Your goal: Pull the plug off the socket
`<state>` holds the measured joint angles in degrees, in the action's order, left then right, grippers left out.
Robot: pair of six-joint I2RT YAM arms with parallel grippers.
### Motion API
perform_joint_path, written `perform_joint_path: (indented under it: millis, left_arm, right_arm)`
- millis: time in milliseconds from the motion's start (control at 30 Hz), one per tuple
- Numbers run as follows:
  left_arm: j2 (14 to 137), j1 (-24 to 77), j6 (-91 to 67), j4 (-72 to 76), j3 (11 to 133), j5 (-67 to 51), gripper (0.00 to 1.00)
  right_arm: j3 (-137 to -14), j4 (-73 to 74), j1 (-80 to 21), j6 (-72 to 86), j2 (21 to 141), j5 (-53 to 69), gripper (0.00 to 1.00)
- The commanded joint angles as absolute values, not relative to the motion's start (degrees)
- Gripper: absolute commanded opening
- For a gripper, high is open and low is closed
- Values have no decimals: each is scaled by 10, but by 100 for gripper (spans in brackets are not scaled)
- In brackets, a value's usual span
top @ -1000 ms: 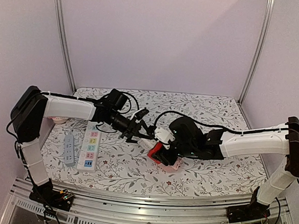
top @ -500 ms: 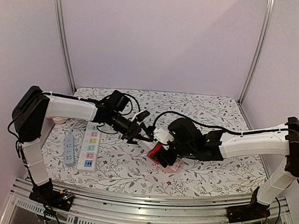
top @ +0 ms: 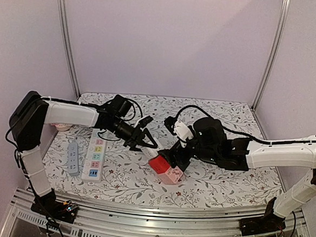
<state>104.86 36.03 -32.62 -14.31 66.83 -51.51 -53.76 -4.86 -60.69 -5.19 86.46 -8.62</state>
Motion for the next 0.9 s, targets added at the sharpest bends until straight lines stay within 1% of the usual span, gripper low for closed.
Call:
perform_joint_path:
  millis: [0,167,233,567,733,867]
  left_arm:
    - [956,316,-332,-71,652,-534,12]
    - [908,266,-353,-37,628,-526,11]
    - [897,258,-349,-40,628,-523,11]
    - [865,263,-311,-47,621,-516,10]
    - [848,282,-285,-46,621,-531,9]
    - [835,298,-273,-28,617,-563,9]
  right_arm:
    - [-522,-78,-566,-4,829,-49,99]
    - [-512,-88,-531,35,820,-8,99]
    - [-517,-90,-511,58,827,42,99]
    - [-524,-133,-426,160,872,223,99]
    - [-528,-130,-404,166,876,275,99]
    - [-542,-114,-401,162,885,311,99]
